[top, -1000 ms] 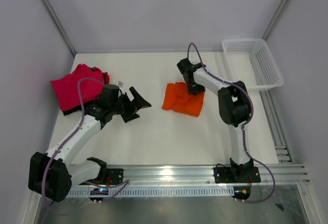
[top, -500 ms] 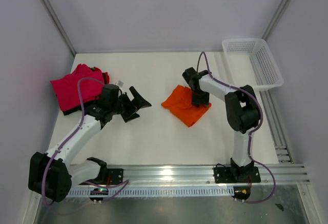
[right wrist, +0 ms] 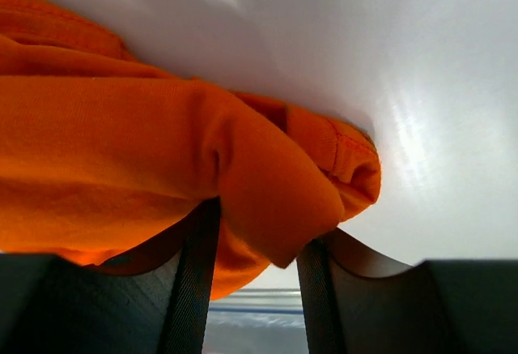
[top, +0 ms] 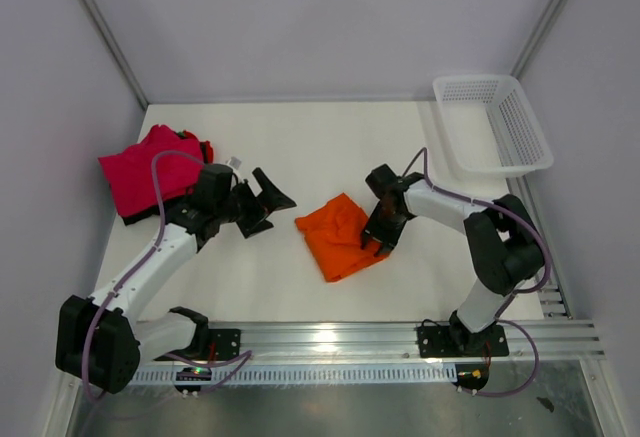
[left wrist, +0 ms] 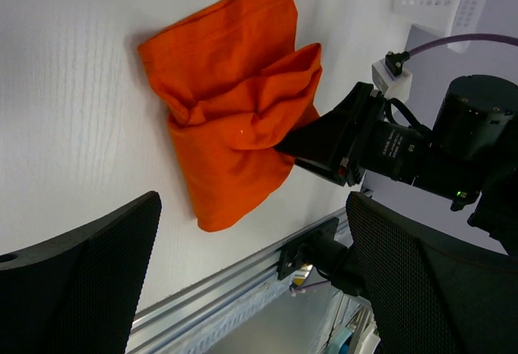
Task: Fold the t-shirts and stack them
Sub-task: Smooth out wrinkles on the folded tshirt
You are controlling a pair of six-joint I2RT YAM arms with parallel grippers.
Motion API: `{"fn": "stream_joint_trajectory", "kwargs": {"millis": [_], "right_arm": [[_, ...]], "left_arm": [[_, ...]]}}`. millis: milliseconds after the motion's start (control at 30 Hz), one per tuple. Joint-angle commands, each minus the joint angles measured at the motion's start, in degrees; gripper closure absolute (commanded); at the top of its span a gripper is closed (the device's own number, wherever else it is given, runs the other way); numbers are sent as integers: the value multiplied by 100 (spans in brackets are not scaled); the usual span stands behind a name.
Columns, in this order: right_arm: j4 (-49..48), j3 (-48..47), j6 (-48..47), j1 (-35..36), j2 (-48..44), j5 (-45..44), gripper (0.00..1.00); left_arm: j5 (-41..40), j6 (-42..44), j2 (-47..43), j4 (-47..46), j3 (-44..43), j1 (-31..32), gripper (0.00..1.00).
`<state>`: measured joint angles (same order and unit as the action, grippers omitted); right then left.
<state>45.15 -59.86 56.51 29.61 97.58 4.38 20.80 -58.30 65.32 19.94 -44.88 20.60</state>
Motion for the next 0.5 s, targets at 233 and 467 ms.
{"fn": "stream_joint_trajectory", "kwargs": {"millis": [233, 467], "right_arm": [[-542, -377, 809, 353, -362, 687, 55], [397, -957, 317, 423, -1108, -139, 55]], "left_arm": [[65, -14, -177, -105, 41, 5, 1], [65, -23, -230, -96, 173, 5, 1]]}}
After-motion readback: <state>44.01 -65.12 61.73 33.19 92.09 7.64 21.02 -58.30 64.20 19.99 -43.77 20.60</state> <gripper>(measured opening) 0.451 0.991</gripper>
